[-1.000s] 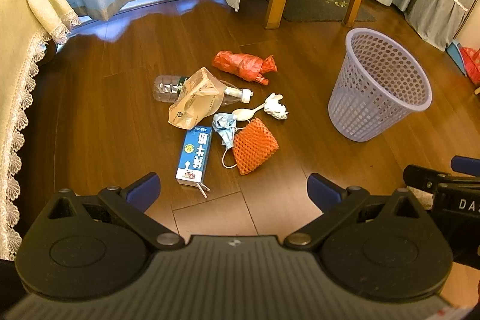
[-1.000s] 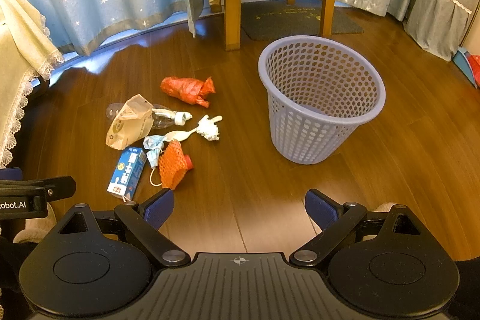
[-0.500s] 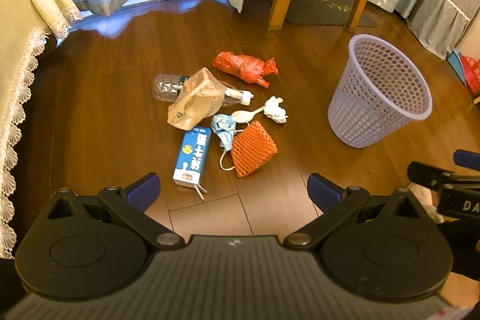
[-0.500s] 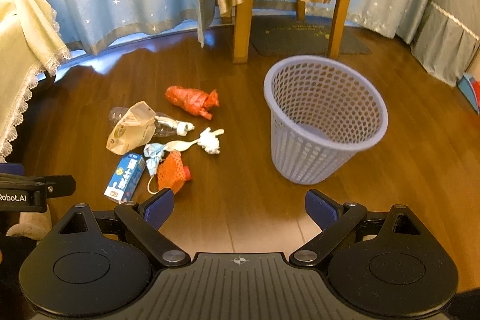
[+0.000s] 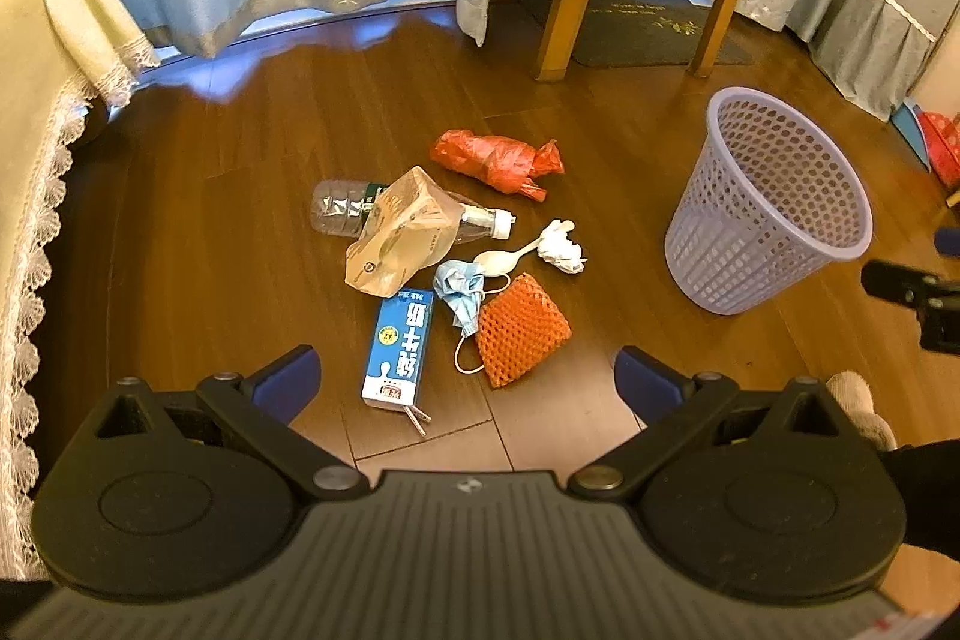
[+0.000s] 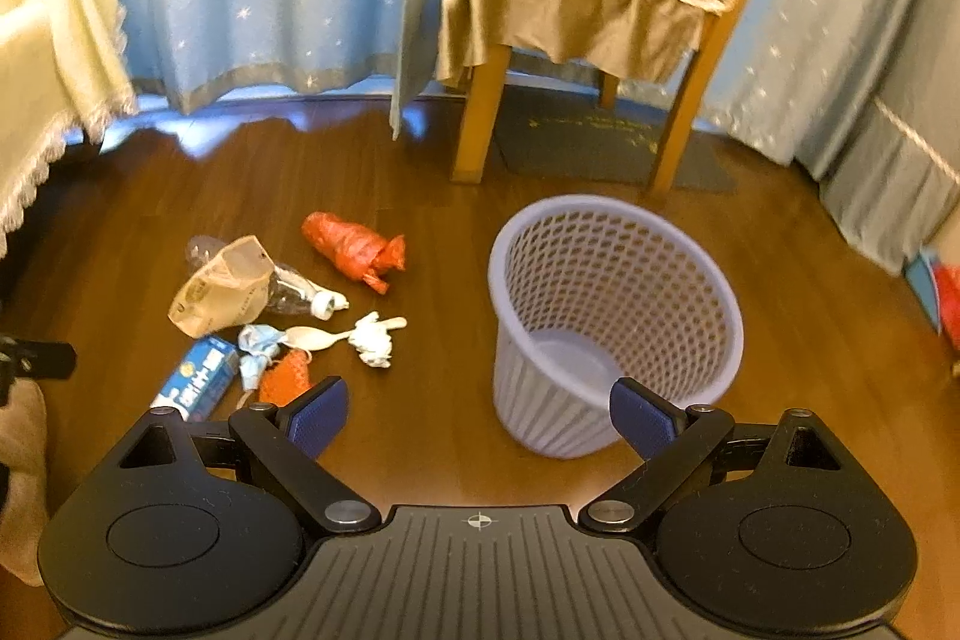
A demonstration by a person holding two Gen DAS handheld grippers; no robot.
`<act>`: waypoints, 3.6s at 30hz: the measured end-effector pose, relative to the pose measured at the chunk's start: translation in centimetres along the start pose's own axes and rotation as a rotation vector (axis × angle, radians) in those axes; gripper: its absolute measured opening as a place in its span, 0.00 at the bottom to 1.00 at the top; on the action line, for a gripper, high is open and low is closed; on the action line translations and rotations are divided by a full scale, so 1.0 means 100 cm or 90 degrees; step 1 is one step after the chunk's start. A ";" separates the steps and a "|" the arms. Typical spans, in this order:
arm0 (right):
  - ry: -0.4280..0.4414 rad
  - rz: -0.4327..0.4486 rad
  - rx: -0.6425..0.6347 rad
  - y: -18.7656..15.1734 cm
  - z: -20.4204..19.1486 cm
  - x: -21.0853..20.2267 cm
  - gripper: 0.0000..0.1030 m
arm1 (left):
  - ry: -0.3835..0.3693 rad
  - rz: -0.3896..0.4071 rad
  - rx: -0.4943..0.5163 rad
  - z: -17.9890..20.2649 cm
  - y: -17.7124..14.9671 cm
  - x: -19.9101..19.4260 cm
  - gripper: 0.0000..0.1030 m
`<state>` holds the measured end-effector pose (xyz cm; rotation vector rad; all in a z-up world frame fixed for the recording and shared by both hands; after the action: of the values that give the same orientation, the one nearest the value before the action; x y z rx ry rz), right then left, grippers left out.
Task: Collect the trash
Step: 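Grasp the rim of the lavender mesh basket with the right gripper, then carry the basket toward the litter while the left gripper approaches the orange foam net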
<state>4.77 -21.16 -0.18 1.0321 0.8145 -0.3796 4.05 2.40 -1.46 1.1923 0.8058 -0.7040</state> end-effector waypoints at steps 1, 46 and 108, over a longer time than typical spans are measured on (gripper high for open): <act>-0.001 -0.002 -0.013 0.001 0.001 0.004 0.88 | -0.003 -0.001 0.007 0.000 0.001 0.002 0.99; -0.021 -0.143 -0.275 -0.012 0.019 0.195 0.16 | -0.049 -0.056 0.089 0.014 0.038 0.096 0.99; -0.146 -0.131 -0.574 -0.095 -0.088 0.233 0.09 | -0.105 -0.094 0.173 0.045 -0.021 0.231 0.89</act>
<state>10.38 -16.08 -25.79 0.0624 0.7644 -0.2511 15.54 -3.66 -21.15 1.3069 0.6780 -1.0452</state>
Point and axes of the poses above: each gripper's, at about its wrist camera, not at the fingertips, and x roughly the way its jaws point, z to its right, y to its top, the point moved 2 cm from there along x, roughly the way its jaws point, and after that the axes turned 10 degrees about -x, right-handed, at the moved point
